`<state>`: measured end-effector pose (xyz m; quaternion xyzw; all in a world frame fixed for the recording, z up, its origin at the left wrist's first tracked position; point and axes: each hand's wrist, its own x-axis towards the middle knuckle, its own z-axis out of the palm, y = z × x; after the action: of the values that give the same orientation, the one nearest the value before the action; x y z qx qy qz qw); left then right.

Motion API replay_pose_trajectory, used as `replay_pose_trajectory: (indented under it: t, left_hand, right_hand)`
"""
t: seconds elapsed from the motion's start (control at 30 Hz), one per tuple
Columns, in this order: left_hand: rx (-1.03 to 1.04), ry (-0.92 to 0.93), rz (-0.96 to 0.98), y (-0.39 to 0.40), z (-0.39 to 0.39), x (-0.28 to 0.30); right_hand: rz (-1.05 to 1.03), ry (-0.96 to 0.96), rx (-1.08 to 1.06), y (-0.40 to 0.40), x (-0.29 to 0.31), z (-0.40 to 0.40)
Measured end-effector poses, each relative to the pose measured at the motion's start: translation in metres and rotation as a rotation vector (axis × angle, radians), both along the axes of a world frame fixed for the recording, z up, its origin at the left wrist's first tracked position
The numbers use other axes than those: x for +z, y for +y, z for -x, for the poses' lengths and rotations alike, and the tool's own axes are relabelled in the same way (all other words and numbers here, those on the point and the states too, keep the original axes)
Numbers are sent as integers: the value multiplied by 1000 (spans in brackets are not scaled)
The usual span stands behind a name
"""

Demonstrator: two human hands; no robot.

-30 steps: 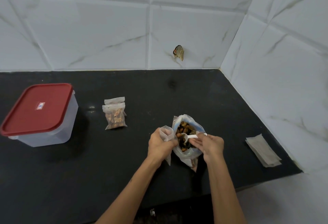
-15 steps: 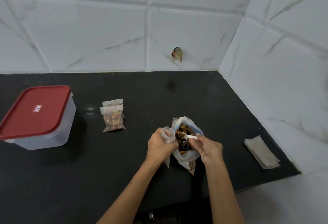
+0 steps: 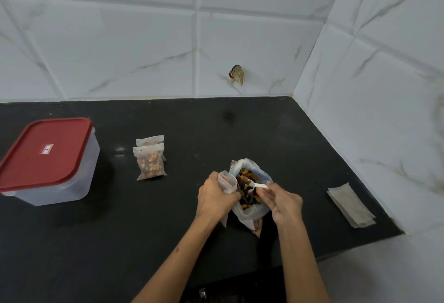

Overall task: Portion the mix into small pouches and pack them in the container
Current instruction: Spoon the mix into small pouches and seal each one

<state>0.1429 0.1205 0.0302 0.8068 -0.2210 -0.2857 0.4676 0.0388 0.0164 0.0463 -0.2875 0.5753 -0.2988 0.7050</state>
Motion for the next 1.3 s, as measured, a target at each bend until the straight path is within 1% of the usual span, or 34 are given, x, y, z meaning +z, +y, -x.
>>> replay_pose_trajectory:
  t: [0.17,0.33,0.47,0.53,0.63,0.8,0.97,1.03,1.1,1.17,1.23,1.3]
  left_hand:
    - [65,-207,-8,2,3,12]
    - [39,-427,25,-4,12,26]
    - [-12,-497,-16,-12,16,32]
    - [-49,-493,-47,-16,17,36]
    - [-93,-435,-62,-24,22,42]
    - [-76,-269,25,-32,25,45]
    - [-47,-196,80,-33,25,42]
    - [-45,-176,107,-33,26,41]
    - [-46,-167,128,-32,26,39]
    - [-50,-161,138,-32,26,38]
    - [-44,-144,160,-32,25,36]
    - [-42,-105,210,-32,24,35]
  right_hand:
    - [-23,-34,-47,-1,3,6]
    - [-35,-86,-91,-1,11,13]
    - [5,-161,-150,0,36,21]
    - [52,-205,-167,2,51,23]
    - [124,-245,-160,9,67,19]
    - [261,-178,-148,23,70,12]
    - [402,-138,-154,30,67,12]
    - [509,-91,-94,31,65,14]
    - [664,7,15,32,63,18]
    - [867,139,167,31,63,23]
    - [1073,266,364,29,66,29]
    - [1207,326,523,29,72,32]
